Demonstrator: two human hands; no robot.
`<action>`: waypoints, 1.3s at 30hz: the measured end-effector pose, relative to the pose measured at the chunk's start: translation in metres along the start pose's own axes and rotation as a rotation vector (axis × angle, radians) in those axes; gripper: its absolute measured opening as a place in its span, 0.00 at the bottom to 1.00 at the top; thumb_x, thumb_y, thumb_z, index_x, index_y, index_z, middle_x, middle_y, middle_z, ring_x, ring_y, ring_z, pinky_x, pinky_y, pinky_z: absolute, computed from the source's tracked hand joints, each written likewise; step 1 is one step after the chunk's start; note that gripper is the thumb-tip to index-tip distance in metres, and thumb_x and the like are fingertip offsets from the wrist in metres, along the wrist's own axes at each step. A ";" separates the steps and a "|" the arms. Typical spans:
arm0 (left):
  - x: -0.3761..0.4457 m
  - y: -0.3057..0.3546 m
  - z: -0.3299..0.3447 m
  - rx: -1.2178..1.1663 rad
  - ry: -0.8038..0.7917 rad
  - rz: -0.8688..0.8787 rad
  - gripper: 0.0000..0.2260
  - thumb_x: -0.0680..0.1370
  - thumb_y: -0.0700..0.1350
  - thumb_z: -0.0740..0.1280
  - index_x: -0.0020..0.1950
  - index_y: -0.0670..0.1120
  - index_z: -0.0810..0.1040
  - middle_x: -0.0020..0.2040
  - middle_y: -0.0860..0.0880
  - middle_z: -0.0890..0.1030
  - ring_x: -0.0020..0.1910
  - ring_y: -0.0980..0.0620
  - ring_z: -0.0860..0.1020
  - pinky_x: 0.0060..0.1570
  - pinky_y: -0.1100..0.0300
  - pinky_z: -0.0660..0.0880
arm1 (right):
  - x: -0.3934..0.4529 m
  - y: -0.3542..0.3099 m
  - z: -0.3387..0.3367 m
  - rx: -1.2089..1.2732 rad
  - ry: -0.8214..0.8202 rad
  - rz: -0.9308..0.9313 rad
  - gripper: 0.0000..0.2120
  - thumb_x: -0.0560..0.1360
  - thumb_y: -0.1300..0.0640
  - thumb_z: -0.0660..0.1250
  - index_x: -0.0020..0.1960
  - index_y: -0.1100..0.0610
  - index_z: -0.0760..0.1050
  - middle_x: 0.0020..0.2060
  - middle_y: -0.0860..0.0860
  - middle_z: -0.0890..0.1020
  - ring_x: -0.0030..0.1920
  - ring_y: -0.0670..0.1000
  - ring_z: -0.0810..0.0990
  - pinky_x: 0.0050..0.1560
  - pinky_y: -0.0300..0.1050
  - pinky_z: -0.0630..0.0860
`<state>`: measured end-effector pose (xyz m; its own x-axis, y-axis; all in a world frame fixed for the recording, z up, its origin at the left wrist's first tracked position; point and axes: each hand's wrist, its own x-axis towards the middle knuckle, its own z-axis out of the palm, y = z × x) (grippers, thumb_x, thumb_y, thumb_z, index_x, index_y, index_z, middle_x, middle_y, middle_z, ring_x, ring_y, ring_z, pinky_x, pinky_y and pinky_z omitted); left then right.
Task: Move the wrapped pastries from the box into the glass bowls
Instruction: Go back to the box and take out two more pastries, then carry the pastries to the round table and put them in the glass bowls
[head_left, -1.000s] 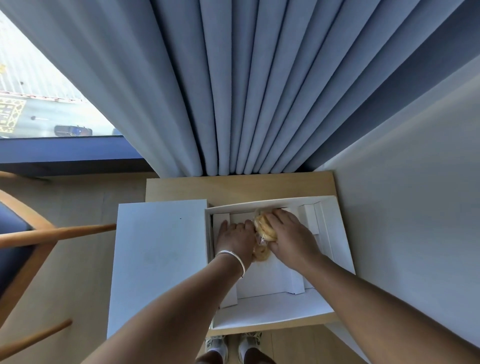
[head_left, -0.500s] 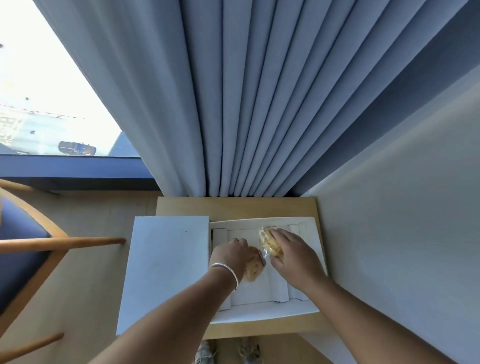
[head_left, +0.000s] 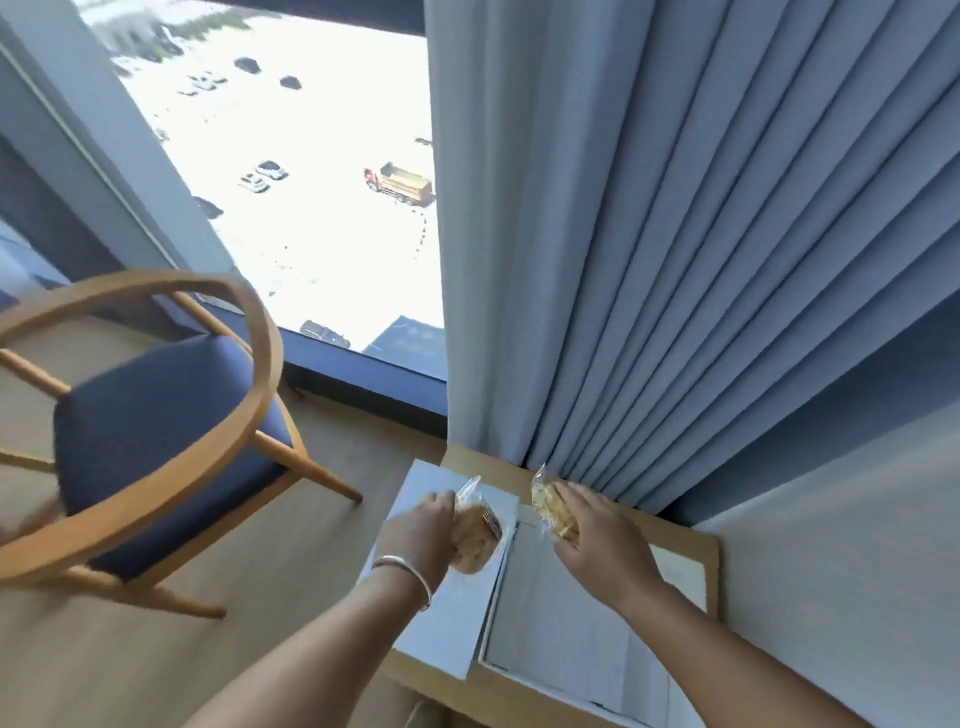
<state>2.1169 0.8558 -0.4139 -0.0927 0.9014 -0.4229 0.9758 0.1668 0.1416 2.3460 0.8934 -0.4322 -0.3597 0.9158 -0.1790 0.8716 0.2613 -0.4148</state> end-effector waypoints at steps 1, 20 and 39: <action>-0.010 -0.014 -0.005 -0.018 0.041 -0.042 0.17 0.75 0.41 0.66 0.62 0.48 0.66 0.57 0.49 0.76 0.51 0.46 0.80 0.47 0.54 0.76 | 0.007 -0.014 -0.001 -0.009 -0.009 -0.041 0.30 0.76 0.49 0.65 0.75 0.50 0.60 0.73 0.46 0.66 0.71 0.49 0.65 0.67 0.44 0.68; -0.253 -0.292 -0.016 -0.264 0.355 -0.641 0.39 0.70 0.43 0.72 0.73 0.61 0.54 0.50 0.49 0.72 0.45 0.44 0.79 0.46 0.50 0.77 | -0.006 -0.378 0.070 -0.069 -0.096 -0.746 0.26 0.73 0.50 0.66 0.70 0.48 0.65 0.69 0.44 0.71 0.68 0.49 0.68 0.60 0.46 0.72; -0.477 -0.571 0.003 -0.319 0.528 -0.972 0.40 0.70 0.48 0.74 0.74 0.58 0.54 0.54 0.49 0.71 0.48 0.44 0.79 0.44 0.53 0.75 | -0.094 -0.712 0.192 -0.103 -0.184 -1.062 0.26 0.75 0.51 0.63 0.72 0.47 0.61 0.70 0.44 0.68 0.70 0.49 0.64 0.62 0.47 0.72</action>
<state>1.6042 0.3289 -0.2955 -0.9236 0.3786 -0.0602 0.3587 0.9089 0.2129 1.6951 0.5621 -0.2915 -0.9845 0.1489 0.0928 0.1061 0.9265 -0.3610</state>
